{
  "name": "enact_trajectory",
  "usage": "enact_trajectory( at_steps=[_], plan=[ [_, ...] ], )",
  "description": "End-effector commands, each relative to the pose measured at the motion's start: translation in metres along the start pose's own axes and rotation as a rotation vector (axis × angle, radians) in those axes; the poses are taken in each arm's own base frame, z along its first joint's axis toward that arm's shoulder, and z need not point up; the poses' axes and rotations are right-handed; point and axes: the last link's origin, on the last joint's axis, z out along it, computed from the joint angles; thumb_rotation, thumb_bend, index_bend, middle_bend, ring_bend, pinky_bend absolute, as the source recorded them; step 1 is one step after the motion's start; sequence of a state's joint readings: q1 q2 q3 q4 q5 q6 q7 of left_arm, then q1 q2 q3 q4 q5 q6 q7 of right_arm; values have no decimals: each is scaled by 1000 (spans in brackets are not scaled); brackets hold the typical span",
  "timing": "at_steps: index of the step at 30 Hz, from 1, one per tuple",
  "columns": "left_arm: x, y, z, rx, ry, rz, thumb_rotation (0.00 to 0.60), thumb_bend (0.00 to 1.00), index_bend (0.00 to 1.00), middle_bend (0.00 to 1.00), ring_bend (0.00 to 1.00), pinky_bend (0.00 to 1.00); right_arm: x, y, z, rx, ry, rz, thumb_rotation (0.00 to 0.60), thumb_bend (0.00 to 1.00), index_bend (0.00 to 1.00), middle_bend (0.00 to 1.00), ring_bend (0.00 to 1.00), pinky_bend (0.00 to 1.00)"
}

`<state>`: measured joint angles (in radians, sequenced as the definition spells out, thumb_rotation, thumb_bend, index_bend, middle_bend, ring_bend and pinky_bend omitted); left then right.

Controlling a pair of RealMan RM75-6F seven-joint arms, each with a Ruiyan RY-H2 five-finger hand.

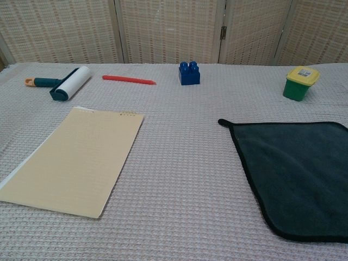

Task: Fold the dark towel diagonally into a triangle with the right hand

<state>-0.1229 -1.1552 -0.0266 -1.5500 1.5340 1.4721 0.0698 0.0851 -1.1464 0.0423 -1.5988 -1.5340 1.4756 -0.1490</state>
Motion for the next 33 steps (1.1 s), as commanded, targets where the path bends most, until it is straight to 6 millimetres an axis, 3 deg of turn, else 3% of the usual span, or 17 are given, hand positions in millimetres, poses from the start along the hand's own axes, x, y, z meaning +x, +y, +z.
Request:
enact_trajectory(
  at_steps=[1, 9, 12, 15, 20, 26, 33],
  plan=[
    [0, -1, 0, 8, -3, -4, 600, 664, 19, 31, 0, 0, -3, 2, 3, -10, -23, -16, 600, 398, 0, 0, 0, 0],
    [4, 1, 0, -5, 15, -13, 600, 664, 19, 31, 0, 0, -5, -6, 12, 61, -71, 17, 600, 398, 72, 0, 0, 0],
    [5, 1, 0, -9, 18, -17, 600, 675, 33, 31, 0, 0, -1, -15, 38, 117, -119, 49, 600, 397, 99, 0, 0, 0],
    [4, 0, 1, -8, 7, -20, 600, 699, 49, 31, 0, 0, 4, -29, 77, 168, -173, 44, 600, 398, 143, 0, 0, 0],
    [7, -3, 2, 2, 14, -37, 600, 700, 45, 31, 0, 0, 3, -70, 128, 255, -255, 51, 600, 398, 255, 0, 0, 0],
    [16, -12, 1, 32, 50, -58, 600, 699, 55, 31, 0, 0, -14, -115, 174, 320, -302, 49, 600, 398, 340, 0, 36, 0],
    [23, -18, 3, 48, 75, -77, 600, 739, 58, 31, 0, 0, -38, -159, 213, 373, -307, -9, 600, 397, 400, 22, 66, 0]
  ],
)
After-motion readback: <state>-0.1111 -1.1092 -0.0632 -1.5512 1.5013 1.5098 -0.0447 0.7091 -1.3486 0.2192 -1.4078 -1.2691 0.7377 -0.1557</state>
